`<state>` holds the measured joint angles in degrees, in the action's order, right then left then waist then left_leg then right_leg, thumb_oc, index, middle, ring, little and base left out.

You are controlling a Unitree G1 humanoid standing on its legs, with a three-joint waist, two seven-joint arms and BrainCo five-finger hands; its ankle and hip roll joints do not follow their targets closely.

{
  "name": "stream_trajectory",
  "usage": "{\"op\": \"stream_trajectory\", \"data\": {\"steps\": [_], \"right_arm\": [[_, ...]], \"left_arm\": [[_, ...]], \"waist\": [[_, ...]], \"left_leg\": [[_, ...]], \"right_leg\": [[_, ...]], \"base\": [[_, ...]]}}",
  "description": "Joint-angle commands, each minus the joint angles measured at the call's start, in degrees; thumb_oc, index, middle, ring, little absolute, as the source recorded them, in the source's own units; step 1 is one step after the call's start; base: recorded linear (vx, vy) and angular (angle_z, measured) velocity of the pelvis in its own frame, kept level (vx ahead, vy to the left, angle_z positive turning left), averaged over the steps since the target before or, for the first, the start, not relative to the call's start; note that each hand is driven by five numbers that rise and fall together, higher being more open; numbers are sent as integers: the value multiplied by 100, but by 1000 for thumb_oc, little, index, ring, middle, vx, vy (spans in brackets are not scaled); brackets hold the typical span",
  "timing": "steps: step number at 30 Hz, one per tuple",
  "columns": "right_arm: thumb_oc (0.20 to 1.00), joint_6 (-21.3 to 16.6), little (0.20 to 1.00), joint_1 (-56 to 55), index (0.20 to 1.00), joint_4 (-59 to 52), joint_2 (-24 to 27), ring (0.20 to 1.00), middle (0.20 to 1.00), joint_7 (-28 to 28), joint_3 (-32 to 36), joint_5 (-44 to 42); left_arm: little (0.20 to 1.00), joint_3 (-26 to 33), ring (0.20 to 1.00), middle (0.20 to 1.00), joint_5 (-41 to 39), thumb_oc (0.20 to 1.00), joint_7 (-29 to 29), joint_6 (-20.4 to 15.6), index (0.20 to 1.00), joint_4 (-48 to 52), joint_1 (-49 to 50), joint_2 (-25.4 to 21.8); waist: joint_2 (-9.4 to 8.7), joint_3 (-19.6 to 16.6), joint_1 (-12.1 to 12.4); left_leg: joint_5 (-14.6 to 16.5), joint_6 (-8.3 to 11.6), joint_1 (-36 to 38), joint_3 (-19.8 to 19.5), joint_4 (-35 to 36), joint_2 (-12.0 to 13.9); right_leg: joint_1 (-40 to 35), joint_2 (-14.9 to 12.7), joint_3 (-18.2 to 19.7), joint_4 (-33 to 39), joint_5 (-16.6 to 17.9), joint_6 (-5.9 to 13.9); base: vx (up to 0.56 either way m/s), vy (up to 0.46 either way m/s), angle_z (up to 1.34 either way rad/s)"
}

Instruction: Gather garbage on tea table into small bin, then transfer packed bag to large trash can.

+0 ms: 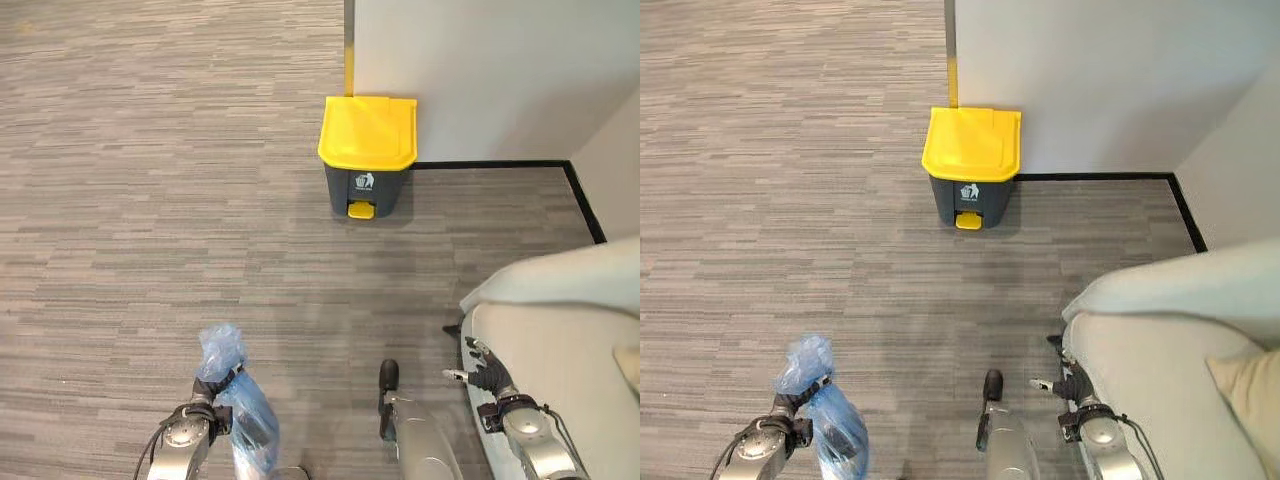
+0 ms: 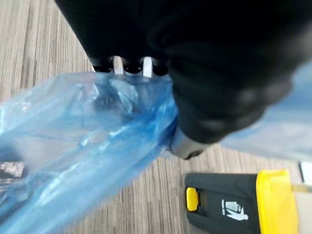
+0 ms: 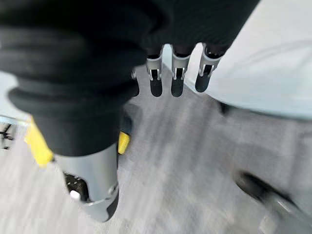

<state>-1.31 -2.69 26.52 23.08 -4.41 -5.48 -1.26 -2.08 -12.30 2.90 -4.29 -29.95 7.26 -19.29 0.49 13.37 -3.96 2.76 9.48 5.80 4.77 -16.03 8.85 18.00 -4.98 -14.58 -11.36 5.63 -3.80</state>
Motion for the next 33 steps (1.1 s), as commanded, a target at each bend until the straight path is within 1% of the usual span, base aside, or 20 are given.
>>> {"op": "stream_trajectory", "data": {"steps": [1,2,3,4,6,7,8,9,11,13,15,17,18,20,23,26,27,30,32,33], "right_arm": [[1000,-224,1000,-313,1000,-55,93,1000,1000,-86,216,-200],[1000,-220,1000,-292,1000,-34,117,1000,1000,-99,210,-217],[1000,-224,1000,-249,1000,-45,136,1000,1000,-114,194,-248],[1000,-221,1000,-234,1000,-66,153,1000,1000,-111,209,-252],[1000,-220,1000,-228,1000,-18,182,1000,1000,-135,237,-257],[1000,-220,1000,-198,1000,8,194,1000,1000,-162,241,-278],[1000,-224,1000,-187,1000,41,200,1000,1000,-183,239,-293],[1000,-225,1000,-177,1000,75,188,1000,1000,-195,241,-294],[1000,-235,1000,-188,1000,111,150,1000,1000,-245,251,-313],[1000,-233,1000,-218,1000,138,99,1000,1000,-280,269,-309],[1000,-214,1000,-234,1000,156,51,1000,1000,-299,274,-313],[1000,-204,1000,-266,1000,158,21,1000,1000,-252,286,-256],[1000,-184,1000,-245,1000,152,-46,1000,1000,-253,282,-201],[1000,-153,1000,-221,1000,114,-141,1000,1000,-215,260,-174],[1000,-133,1000,-149,1000,81,-218,1000,1000,-162,212,-138],[1000,-149,1000,-36,1000,36,-275,1000,1000,-136,133,-150],[1000,-147,1000,-17,1000,17,-279,1000,1000,-127,111,-158],[1000,-139,1000,70,1000,1,-224,1000,1000,-127,69,-206],[1000,-132,1000,130,1000,-28,-185,1000,1000,-141,30,-231],[1000,-131,1000,132,1000,-47,-162,1000,1000,-143,14,-221]], "left_arm": [[200,91,200,200,38,200,1,-251,200,377,-130,-347],[200,73,200,200,33,200,4,-252,200,369,-171,-341],[200,48,200,200,32,200,17,-255,200,359,-207,-325],[200,20,200,200,20,200,8,-248,200,357,-204,-296],[200,-5,200,200,35,200,10,-261,200,301,-246,-279],[200,-29,200,200,46,200,21,-265,200,264,-271,-291],[200,-57,200,200,47,200,27,-268,200,251,-270,-292],[200,-59,200,200,47,200,34,-269,200,256,-275,-292],[200,-87,200,200,50,200,57,-277,200,261,-285,-289],[200,-98,200,200,72,200,63,-261,200,275,-296,-286],[200,-98,200,200,80,200,68,-247,200,307,-272,-279],[200,-83,200,200,101,200,24,-239,200,363,-187,-280],[200,-44,200,200,144,200,35,-229,200,342,-171,-286],[200,-4,200,200,168,200,36,-218,200,357,-142,-331],[200,57,200,200,193,200,41,-206,200,424,-126,-407],[200,137,200,200,200,200,91,-216,200,479,-164,-530],[200,143,200,200,190,200,88,-212,200,511,-165,-546],[200,153,200,200,107,200,119,-235,200,505,-209,-557],[200,125,200,200,90,200,132,-240,200,462,-227,-560],[200,127,200,200,81,200,146,-237,200,434,-236,-534]], "waist": [[-159,-315,-176],[-205,-299,-167],[-245,-256,-110],[-257,-238,-95],[-305,-226,-78],[-322,-192,-23],[-304,-159,32],[-301,-162,66],[-271,-126,131],[-251,-125,182],[-246,-129,249],[-210,-174,255],[-269,-244,251],[-349,-295,286],[-419,-335,345],[-433,-273,380],[-424,-271,390],[-378,-176,324],[-355,-79,249],[-370,-14,205]], "left_leg": [[-68,-361,-372,123,-459,-134],[-4,-459,-509,132,-508,-197],[188,-544,-773,45,-526,-401],[319,-599,-924,81,-396,-478],[474,-624,-1151,230,-106,-500],[416,-620,-1387,265,48,-522],[268,-582,-1528,241,221,-518],[104,-547,-1594,215,430,-527],[-345,-450,-1871,252,748,-506],[-620,-407,-2022,440,985,-423],[-749,-391,-2184,550,1073,-381],[-686,-434,-1980,568,1197,-372],[-568,-509,-1957,581,1024,-449],[-379,-614,-1892,645,863,-512],[-120,-792,-1800,744,727,-612],[120,-968,-1635,800,692,-752],[148,-997,-1568,804,727,-759],[256,-1061,-1344,708,842,-852],[370,-1108,-1121,654,947,-945],[487,-1128,-916,605,1004,-1038]], "right_leg": [[-611,-159,243,481,-668,768],[-679,-146,277,515,-728,724],[-799,-129,349,556,-789,720],[-889,-129,358,571,-843,734],[-998,-171,365,611,-910,756],[-1113,-164,385,626,-969,761],[-1217,-116,417,632,-1034,746],[-1261,-91,428,645,-1045,744],[-1455,-15,417,706,-1125,748],[-1655,21,417,767,-1201,757],[-1880,25,476,788,-1292,769],[-2018,-5,508,740,-1394,843],[-2126,-151,558,674,-1441,926],[-2147,-295,668,585,-1421,1011],[-2016,-480,827,245,-1327,1135],[-1674,-573,934,-381,-1071,1192],[-1494,-545,954,-472,-1003,1173],[-951,-301,1026,-371,-921,1082],[-673,-208,961,-206,-798,1072],[-485,-195,790,72,-638,1086]], "base": [[126,-127,19],[214,-181,10],[217,-140,6],[207,-101,7],[183,-44,-8],[204,-8,-21],[195,2,-31],[192,13,-43],[202,35,-51],[230,80,-21],[280,143,0],[351,262,-6],[376,308,-25],[312,276,-24],[200,231,-29],[171,215,-13],[192,153,-9],[174,99,-7],[260,72,-3],[342,21,-2]]}}
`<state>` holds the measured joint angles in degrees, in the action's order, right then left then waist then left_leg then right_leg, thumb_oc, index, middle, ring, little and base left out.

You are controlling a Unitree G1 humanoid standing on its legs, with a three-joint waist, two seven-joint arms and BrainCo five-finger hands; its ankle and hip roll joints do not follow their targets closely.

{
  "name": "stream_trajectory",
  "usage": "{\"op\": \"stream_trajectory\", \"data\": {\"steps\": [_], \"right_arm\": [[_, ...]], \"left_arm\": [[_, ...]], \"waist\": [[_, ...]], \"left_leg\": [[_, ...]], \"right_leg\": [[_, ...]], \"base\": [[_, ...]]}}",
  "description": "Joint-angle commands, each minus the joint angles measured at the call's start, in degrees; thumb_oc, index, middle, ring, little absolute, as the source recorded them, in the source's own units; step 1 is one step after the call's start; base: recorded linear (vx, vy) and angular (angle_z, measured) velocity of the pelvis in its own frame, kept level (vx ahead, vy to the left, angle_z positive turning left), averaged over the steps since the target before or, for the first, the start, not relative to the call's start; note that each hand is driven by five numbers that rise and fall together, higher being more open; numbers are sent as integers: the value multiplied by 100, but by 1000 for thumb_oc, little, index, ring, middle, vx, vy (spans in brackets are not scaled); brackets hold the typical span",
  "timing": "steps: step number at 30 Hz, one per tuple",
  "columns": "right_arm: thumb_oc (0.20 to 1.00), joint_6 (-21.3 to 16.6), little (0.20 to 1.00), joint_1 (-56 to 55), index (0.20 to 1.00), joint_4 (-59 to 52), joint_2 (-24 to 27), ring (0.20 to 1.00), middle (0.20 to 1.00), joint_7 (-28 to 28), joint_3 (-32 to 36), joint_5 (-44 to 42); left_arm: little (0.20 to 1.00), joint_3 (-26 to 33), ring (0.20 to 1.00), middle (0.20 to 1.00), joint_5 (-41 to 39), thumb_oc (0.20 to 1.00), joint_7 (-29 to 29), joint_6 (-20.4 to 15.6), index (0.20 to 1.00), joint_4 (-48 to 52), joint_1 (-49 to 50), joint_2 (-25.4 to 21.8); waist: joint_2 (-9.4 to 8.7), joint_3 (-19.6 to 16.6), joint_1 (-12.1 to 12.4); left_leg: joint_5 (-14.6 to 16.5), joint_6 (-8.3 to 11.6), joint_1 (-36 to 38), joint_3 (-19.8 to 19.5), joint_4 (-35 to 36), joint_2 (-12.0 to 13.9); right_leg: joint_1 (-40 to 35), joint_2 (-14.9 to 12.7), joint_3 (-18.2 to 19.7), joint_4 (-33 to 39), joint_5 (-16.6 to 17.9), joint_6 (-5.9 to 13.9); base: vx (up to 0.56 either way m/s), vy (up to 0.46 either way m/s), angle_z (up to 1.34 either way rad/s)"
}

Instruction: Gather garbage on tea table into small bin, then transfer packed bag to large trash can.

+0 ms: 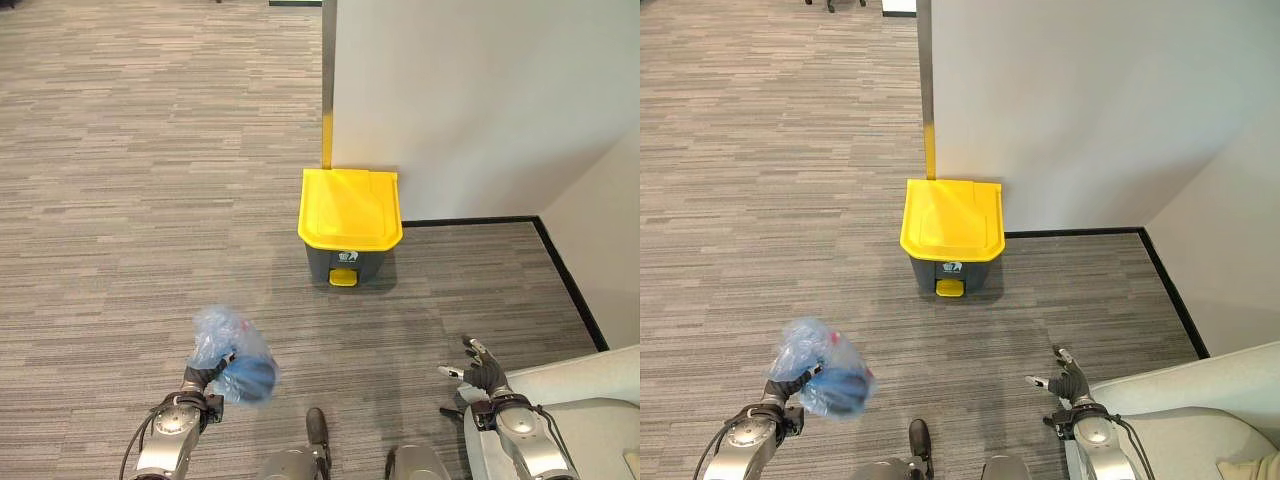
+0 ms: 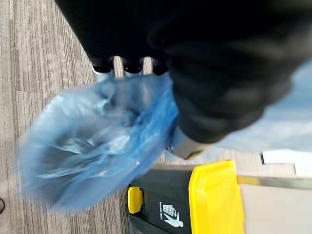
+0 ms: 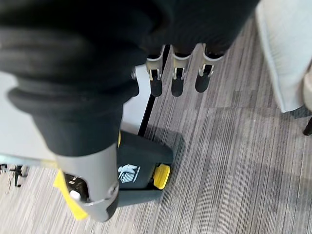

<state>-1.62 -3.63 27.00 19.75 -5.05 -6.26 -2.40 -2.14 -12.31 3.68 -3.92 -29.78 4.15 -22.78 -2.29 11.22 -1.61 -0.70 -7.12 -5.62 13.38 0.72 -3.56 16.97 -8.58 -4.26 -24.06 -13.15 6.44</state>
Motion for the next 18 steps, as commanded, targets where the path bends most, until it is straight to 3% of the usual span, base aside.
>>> {"op": "stream_trajectory", "data": {"steps": [1,7,8,10,12,14,16,18], "right_arm": [[1000,-97,1000,234,1000,-98,191,1000,1000,-79,89,-94],[1000,-104,1000,118,1000,-199,220,1000,1000,-35,81,-107],[1000,-103,1000,116,1000,-201,221,1000,1000,-35,81,-107],[1000,-141,1000,1,1000,-183,261,1000,1000,-42,139,-156],[1000,-149,1000,-44,1000,-160,314,1000,1000,-75,205,-163],[1000,-174,1000,-41,1000,-96,372,1000,1000,-137,238,-205],[1000,-156,1000,-25,1000,-15,436,1000,1000,-157,209,-221],[1000,-156,1000,-2,1000,53,488,1000,1000,-184,241,-214]], "left_arm": [[200,148,200,200,64,200,69,-270,200,400,64,-174],[200,150,200,200,56,200,33,-258,200,364,156,-72],[200,150,200,200,56,200,33,-257,200,365,157,-71],[200,104,200,200,95,200,-17,-257,200,377,153,-59],[200,88,200,200,60,200,-36,-242,200,391,169,-29],[200,46,200,200,-6,200,-22,-268,200,355,106,5],[200,8,200,200,-54,200,26,-288,200,250,16,56],[200,-7,200,200,-26,200,15,-279,200,218,-17,73]], "waist": [[-106,242,-41],[-77,252,-137],[-73,257,-142],[-54,124,-230],[7,46,-285],[46,11,-317],[28,10,-300],[-72,3,-293]], "left_leg": [[895,536,327,-288,-654,161],[1315,654,978,-577,-556,113],[1316,654,985,-583,-556,117],[1544,837,1112,-657,-765,235],[1384,1038,1021,-594,-1147,486],[1033,1184,821,-566,-1712,681],[803,1160,606,-556,-1787,734],[889,1124,318,-421,-1463,800]], "right_leg": [[-233,138,-338,1467,1335,96],[81,78,-901,1900,1582,170],[70,79,-908,1903,1581,170],[-60,72,-793,1814,1583,47],[-179,114,-913,1766,1486,-51],[-346,224,-1022,1747,1332,-186],[-618,299,-1024,1804,1138,-262],[-755,206,-994,1892,1080,-237]], "base": [[363,-12,-3],[337,-103,13],[484,-227,28],[383,-235,57],[248,-222,88],[205,-178,45],[226,-121,-20],[184,-34,-10]]}}
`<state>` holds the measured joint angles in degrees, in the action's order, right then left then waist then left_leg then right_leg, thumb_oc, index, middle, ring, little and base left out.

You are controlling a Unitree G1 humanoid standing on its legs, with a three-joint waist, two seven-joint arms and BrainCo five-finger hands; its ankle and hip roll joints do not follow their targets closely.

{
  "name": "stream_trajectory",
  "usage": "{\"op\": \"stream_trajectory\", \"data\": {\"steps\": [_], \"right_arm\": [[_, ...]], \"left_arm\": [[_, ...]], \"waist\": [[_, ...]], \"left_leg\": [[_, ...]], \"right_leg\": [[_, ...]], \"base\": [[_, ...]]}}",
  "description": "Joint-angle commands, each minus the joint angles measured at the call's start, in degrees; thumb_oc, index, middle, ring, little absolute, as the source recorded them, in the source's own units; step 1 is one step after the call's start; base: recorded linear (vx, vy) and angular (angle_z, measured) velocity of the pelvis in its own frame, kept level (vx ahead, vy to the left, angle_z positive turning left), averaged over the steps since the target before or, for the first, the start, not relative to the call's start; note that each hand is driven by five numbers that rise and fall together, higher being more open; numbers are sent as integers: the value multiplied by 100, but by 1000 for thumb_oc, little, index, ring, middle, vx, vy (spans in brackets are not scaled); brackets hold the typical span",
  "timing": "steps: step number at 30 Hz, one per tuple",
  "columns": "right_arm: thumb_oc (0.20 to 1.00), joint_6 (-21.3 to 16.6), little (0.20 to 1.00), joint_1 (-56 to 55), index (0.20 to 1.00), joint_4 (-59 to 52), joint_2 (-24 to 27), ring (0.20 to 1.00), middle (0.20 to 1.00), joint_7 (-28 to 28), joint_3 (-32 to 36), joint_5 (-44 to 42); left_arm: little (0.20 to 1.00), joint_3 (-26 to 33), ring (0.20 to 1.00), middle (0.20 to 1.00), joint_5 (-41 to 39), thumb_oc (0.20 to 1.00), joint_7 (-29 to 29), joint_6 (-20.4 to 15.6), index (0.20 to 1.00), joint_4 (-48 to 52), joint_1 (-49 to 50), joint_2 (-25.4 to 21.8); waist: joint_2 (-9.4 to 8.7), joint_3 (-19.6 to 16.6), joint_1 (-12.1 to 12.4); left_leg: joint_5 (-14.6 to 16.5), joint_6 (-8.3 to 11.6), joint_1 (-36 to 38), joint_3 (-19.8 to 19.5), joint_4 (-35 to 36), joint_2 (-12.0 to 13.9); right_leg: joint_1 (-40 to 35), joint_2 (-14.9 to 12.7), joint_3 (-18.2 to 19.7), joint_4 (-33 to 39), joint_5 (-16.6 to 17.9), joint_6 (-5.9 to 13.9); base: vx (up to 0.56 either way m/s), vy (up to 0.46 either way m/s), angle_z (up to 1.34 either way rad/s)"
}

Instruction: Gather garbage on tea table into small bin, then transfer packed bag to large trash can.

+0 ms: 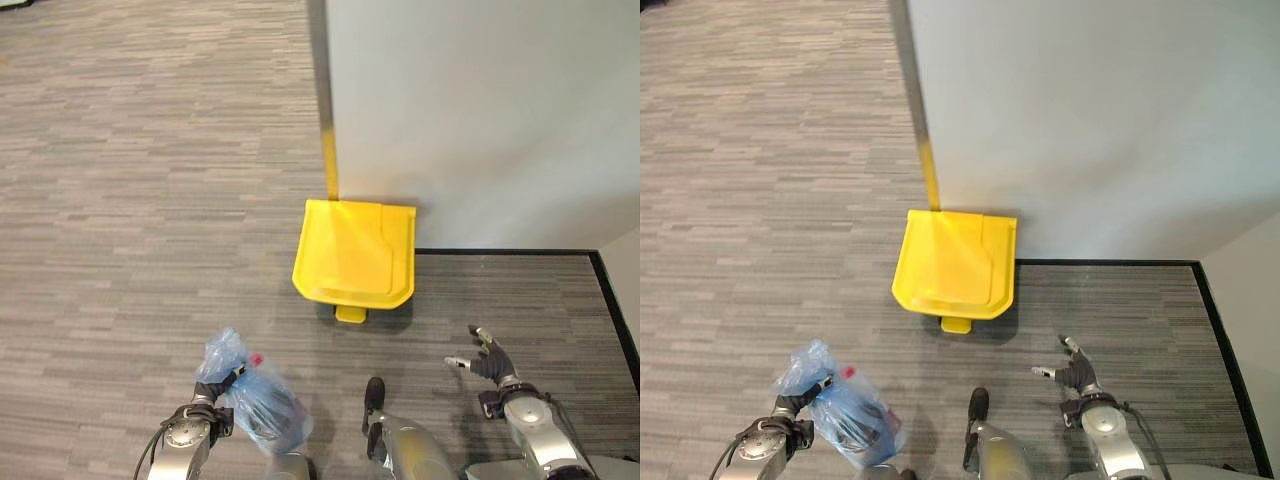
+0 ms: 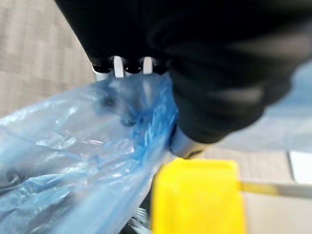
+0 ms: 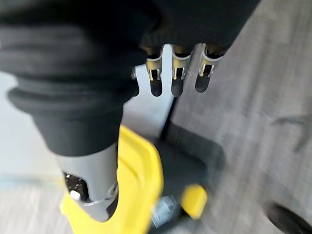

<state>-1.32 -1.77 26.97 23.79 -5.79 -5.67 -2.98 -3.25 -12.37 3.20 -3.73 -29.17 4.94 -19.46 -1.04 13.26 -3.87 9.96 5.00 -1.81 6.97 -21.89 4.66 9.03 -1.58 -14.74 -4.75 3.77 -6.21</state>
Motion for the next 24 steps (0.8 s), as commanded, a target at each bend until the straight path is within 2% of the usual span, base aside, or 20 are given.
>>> {"op": "stream_trajectory", "data": {"steps": [1,3,6,8,9,10,14,15,16,17,18,19,20,21,24], "right_arm": [[1000,-184,1000,-178,1000,87,100,1000,1000,-121,182,-154],[1000,-189,1000,-168,1000,88,110,1000,1000,-135,179,-151],[1000,-175,1000,-280,1000,153,100,1000,1000,-162,217,-96],[1000,-143,1000,-298,1000,186,74,1000,1000,-139,246,-65],[1000,-111,1000,-260,1000,211,32,1000,1000,-123,262,-16],[1000,-110,1000,-261,1000,211,31,1000,1000,-123,261,-15],[1000,-18,1000,-106,1000,368,-199,1000,1000,-88,201,29],[1000,-28,1000,-54,1000,401,-226,1000,1000,-83,162,7],[1000,-29,1000,-13,1000,444,-274,1000,1000,-52,86,7],[1000,-48,1000,-10,1000,440,-253,1000,1000,-57,32,18],[1000,-47,1000,-30,1000,439,-253,1000,1000,-56,5,30],[1000,-47,1000,-31,1000,439,-253,1000,1000,-56,3,30],[1000,-58,1000,-51,1000,450,-248,1000,1000,-87,9,29],[1000,-62,1000,-65,1000,455,-219,1000,1000,-93,27,29],[1000,-77,1000,-91,1000,440,-195,1000,1000,-124,84,-34]], "left_arm": [[200,105,200,200,-22,200,70,-300,200,142,-99,-255],[200,110,200,200,-20,200,80,-301,200,158,-75,-260],[200,118,200,200,-1,200,84,-285,200,209,24,-231],[200,113,200,200,-3,200,74,-282,200,240,54,-220],[200,109,200,200,0,200,48,-280,200,295,96,-231],[200,110,200,200,0,200,47,-279,200,297,97,-233],[200,184,200,200,-10,200,105,-279,200,305,36,-413],[200,199,200,200,7,200,123,-284,200,292,-2,-465],[200,214,200,200,-12,200,122,-278,200,303,-16,-511],[200,249,200,200,-36,200,147,-281,200,294,-14,-512],[200,263,200,200,-52,200,153,-279,200,306,5,-513],[200,263,200,200,-53,200,153,-278,200,308,8,-514],[200,281,200,200,-41,200,155,-280,200,285,49,-493],[200,268,200,200,-60,200,138,-271,200,298,78,-439],[200,274,200,200,-85,200,104,-260,200,292,138,-378]], "waist": [[-213,-173,-40],[-234,-131,19],[-145,-108,86],[-95,-116,92],[-62,-168,95],[-64,-171,99],[-244,-168,208],[-258,-148,228],[-251,-123,237],[-250,-115,259],[-256,-112,279],[-256,-106,275],[-275,-131,299],[-310,-143,275],[-347,-238,288]], "left_leg": [[-162,-71,-186,227,818,26],[-422,13,-438,154,1024,117],[-1014,200,-513,138,1574,407],[-984,178,-427,212,1652,419],[-854,114,-327,139,1676,275],[-851,112,-329,145,1674,272],[-426,-277,-285,-132,1558,-337],[-436,-320,-290,-84,1569,-348],[-497,-394,-276,-55,1638,-379],[-524,-442,-222,-9,1724,-473],[-528,-455,-180,6,1781,-521],[-528,-454,-167,2,1788,-521],[-513,-448,-104,6,1815,-573],[-480,-442,-77,-33,1780,-601],[-428,-430,-36,26,1782,-594]], "right_leg": [[-24,-506,90,-32,-644,1034],[-127,-526,153,35,-664,1051],[-370,-576,189,54,-742,1083],[-439,-617,240,19,-765,1121],[-501,-713,350,68,-679,1187],[-498,-715,355,70,-677,1189],[-297,-1002,931,-16,-360,1479],[-190,-981,992,-191,-381,1494],[18,-738,1111,-610,-477,1427],[82,-453,1006,-762,-612,1364],[80,-344,895,-757,-679,1315],[70,-344,891,-761,-686,1315],[-84,-300,765,-557,-795,1227],[-164,-158,1026,-431,-778,1182],[-349,-213,875,-113,-700,1182]], "base": [[108,29,3],[80,79,-14],[130,228,-47],[133,354,4],[84,236,-5],[144,431,-17],[59,412,-34],[10,316,-50],[18,258,-53],[28,201,-32],[34,103,-36],[91,8,-21],[143,-31,-6],[141,-29,12],[116,-38,29]]}}
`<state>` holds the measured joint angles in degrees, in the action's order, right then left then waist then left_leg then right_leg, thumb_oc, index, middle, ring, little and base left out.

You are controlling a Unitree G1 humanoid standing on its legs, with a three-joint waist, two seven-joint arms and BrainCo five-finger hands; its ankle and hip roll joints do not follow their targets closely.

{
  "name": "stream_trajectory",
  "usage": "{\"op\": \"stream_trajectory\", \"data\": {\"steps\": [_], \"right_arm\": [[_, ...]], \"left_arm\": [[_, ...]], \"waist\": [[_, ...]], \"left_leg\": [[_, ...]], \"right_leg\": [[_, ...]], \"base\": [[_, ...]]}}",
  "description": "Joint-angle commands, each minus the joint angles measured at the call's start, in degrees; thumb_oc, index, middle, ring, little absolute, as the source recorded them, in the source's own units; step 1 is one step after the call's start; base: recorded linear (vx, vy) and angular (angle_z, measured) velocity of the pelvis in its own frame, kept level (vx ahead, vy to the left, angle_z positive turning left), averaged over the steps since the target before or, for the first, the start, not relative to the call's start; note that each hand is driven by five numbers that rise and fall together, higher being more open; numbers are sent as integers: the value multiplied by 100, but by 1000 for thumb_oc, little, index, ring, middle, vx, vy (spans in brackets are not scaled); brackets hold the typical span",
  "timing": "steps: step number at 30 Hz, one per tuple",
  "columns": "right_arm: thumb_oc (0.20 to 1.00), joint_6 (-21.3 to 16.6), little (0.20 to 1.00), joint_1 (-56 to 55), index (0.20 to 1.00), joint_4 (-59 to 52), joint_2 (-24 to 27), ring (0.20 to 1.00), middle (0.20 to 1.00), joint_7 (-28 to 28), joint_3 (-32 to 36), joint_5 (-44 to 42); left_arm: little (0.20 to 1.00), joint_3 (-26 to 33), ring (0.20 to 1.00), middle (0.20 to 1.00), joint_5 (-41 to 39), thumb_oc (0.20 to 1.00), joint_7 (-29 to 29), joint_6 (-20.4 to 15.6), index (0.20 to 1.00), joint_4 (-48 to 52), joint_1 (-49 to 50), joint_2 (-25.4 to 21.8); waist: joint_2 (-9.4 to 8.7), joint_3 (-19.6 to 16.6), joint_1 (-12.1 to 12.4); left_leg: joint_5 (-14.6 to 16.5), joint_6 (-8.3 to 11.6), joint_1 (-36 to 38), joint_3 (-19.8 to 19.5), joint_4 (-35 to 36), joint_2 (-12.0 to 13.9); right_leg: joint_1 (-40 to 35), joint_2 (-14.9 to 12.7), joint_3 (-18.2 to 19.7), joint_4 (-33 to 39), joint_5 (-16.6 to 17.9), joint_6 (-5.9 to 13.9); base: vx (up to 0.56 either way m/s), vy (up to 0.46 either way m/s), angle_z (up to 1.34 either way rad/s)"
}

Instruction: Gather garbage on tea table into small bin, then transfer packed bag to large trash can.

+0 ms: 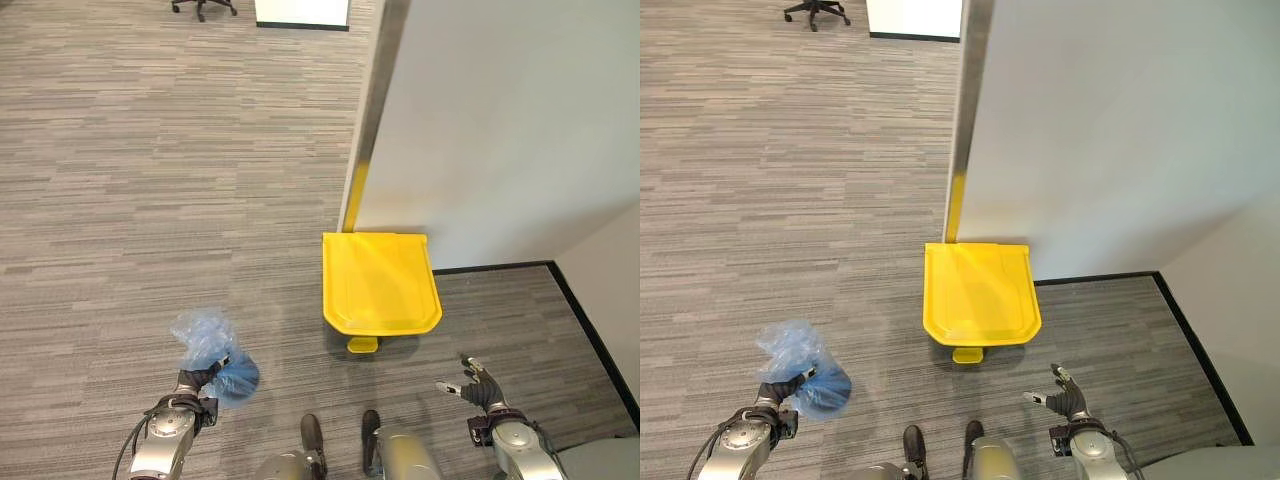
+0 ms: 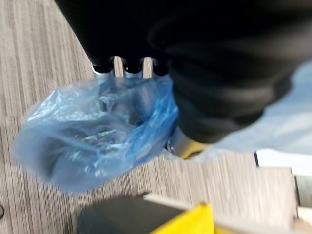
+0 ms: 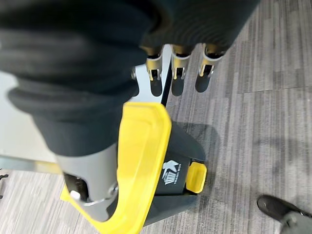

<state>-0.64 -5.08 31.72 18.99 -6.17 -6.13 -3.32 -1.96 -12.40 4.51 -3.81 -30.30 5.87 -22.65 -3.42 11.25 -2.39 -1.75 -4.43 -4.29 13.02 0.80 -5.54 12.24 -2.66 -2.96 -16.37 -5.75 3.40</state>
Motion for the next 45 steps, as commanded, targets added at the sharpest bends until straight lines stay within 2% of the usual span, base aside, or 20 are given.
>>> {"op": "stream_trajectory", "data": {"steps": [1,10,17,24,31,32,35,36,40,41,42,43,45], "right_arm": [[1000,-141,1000,239,1000,-29,297,1000,1000,-93,131,5],[1000,-107,1000,205,1000,-69,286,1000,1000,-82,172,31],[1000,-94,1000,335,1000,-73,189,1000,1000,-35,102,26],[1000,-98,1000,347,1000,-41,156,1000,1000,-34,59,33],[1000,-103,1000,411,1000,-15,187,1000,1000,-73,43,21],[1000,-106,1000,407,1000,-4,175,1000,1000,-78,49,17],[1000,-89,1000,423,1000,-66,129,1000,1000,-57,53,6],[1000,-98,1000,433,1000,-75,110,1000,1000,-68,50,-19],[1000,-103,1000,427,1000,-121,153,1000,1000,-64,63,-45],[1000,-99,1000,448,1000,-86,182,1000,1000,-79,75,-74],[1000,-100,1000,449,1000,-85,185,1000,1000,-79,75,-74],[1000,-75,1000,386,1000,-93,210,1000,1000,-83,134,-89],[1000,-75,1000,368,1000,-99,225,1000,1000,-98,160,-88]], "left_arm": [[200,133,200,200,-72,200,-29,-246,200,388,51,-50],[200,150,200,200,31,200,-45,-219,200,407,44,-101],[200,195,200,200,94,200,-52,-213,200,401,4,-234],[200,233,200,200,76,200,-25,-223,200,393,54,-222],[200,237,200,200,40,200,5,-227,200,400,14,-259],[200,230,200,200,50,200,8,-225,200,399,9,-270],[200,240,200,200,61,200,22,-203,200,430,-23,-337],[200,239,200,200,57,200,41,-204,200,393,-66,-335],[200,243,200,200,23,200,43,-217,200,419,-73,-314],[200,219,200,200,6,200,49,-220,200,395,-104,-302],[200,218,200,200,6,200,49,-220,200,393,-105,-299],[200,232,200,200,2,200,52,-232,200,363,-174,-279],[200,220,200,200,7,200,54,-239,200,354,-197,-268]], "waist": [[-121,-63,137],[-139,-107,138],[-115,-14,131],[-121,-32,142],[-201,-4,156],[-212,14,161],[-183,137,131],[-161,192,116],[-127,272,50],[-113,309,-13],[-98,316,-23],[-84,372,-139],[-57,387,-192]], "left_leg": [[765,510,236,-566,-488,432],[877,442,237,-576,-545,383],[986,347,101,-466,-725,338],[1093,299,222,-301,-756,328],[1185,263,72,-343,-956,330],[1200,249,58,-357,-978,319],[1253,139,89,-414,-957,264],[1306,129,221,-378,-935,250],[1437,126,537,-458,-835,150],[1532,119,735,-521,-767,64],[1540,121,746,-534,-767,76],[1713,186,1001,-711,-790,-36],[1767,215,1036,-777,-833,-26]], "right_leg": [[-719,-119,-325,1132,276,226],[-870,-209,-315,1294,311,295],[-566,-282,-139,930,412,450],[-591,-316,-106,1054,498,453],[-563,-308,-14,1148,536,492],[-542,-307,-8,1107,532,510],[-159,-320,56,296,597,643],[39,-340,-77,-14,662,660],[405,-337,-318,164,788,595],[679,-338,-473,488,940,606],[659,-330,-490,499,939,605],[925,-311,-657,1150,1083,674],[951,-312,-730,1292,1100,687]], "base": [[97,-18,6],[43,35,2],[-5,65,-5],[38,8,-21],[-6,16,-18],[-28,81,-12],[2,116,-4],[44,96,-2],[152,54,-12],[135,11,-7],[411,-12,30],[293,-23,49],[268,-42,43]]}}
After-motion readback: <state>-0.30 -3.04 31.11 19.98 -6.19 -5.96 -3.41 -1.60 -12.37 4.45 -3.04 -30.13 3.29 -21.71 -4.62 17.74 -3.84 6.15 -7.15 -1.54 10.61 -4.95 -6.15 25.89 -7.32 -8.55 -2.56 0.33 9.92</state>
